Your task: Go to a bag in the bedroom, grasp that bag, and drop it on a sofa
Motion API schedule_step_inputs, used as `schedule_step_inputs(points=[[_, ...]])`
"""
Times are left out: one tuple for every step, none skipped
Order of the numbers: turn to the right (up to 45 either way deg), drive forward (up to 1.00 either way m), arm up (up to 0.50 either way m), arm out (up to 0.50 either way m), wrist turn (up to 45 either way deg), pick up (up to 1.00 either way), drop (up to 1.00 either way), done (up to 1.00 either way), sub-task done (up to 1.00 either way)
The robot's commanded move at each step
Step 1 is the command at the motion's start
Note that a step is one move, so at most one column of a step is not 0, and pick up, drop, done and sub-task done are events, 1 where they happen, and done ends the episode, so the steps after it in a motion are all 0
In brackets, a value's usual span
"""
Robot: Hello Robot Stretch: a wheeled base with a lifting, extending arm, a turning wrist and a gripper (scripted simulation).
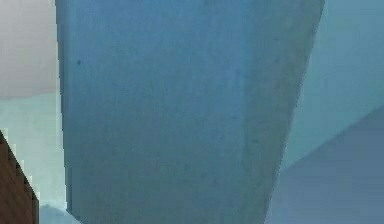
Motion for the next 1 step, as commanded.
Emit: schedule_step_inputs(points=[[-33.0, 0.0, 0.0, 0.0, 0.0, 0.0, 0.0, 0.0, 0.0]])
